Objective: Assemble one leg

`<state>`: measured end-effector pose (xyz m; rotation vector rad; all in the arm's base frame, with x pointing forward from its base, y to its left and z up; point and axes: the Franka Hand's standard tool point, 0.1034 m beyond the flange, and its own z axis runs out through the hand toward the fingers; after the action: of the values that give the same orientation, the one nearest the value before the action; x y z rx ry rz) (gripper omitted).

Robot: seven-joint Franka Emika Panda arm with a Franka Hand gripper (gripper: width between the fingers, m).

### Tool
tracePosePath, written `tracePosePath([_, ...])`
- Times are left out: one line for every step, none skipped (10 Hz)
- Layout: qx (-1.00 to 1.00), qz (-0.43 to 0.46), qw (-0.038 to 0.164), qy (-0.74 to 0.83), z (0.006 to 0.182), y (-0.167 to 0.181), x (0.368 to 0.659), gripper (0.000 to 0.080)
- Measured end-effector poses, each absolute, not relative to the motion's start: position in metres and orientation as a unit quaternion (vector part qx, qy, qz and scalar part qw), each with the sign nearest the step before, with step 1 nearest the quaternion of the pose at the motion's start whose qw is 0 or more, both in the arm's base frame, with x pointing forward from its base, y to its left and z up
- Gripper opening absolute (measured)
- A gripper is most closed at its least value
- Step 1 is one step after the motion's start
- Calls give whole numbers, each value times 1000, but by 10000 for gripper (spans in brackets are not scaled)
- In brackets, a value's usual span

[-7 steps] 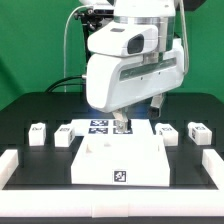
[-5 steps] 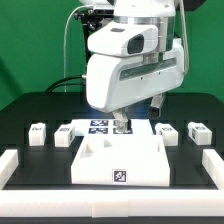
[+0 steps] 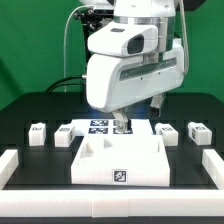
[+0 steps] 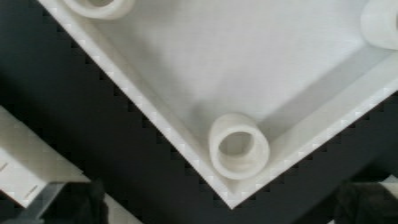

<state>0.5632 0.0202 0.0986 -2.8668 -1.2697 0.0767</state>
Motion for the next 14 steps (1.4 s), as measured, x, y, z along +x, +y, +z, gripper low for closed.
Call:
tracePosePath([-914,24,3,-405,99,20,563,650])
tracePosePath([-914,25,3,-405,98,20,562,650])
tracePosePath([-903,21,2,-429,94,15,555,650])
tracePosePath([-879,19,2,-476,89,9,541,650])
tracePosePath([-848,27,8,-528,81,4,523,650])
tracePosePath([-824,37,10,-566,77,4,517,650])
tracePosePath([-827,36,11,-561,76,4,518,650])
tracePosePath([-827,36,11,-561,76,4,517,650])
tracePosePath([-827,36,11,-561,76,4,517,650])
tracePosePath([-827,36,11,-561,76,4,517,650])
tracePosePath([-819,35,13,-573,73,2,516,650])
tracePosePath([-812,35,22,-582,66,-5,505,650])
tracePosePath([-809,27,19,-586,59,-4,488,650])
tracePosePath([-796,30,23,-604,54,0,472,650])
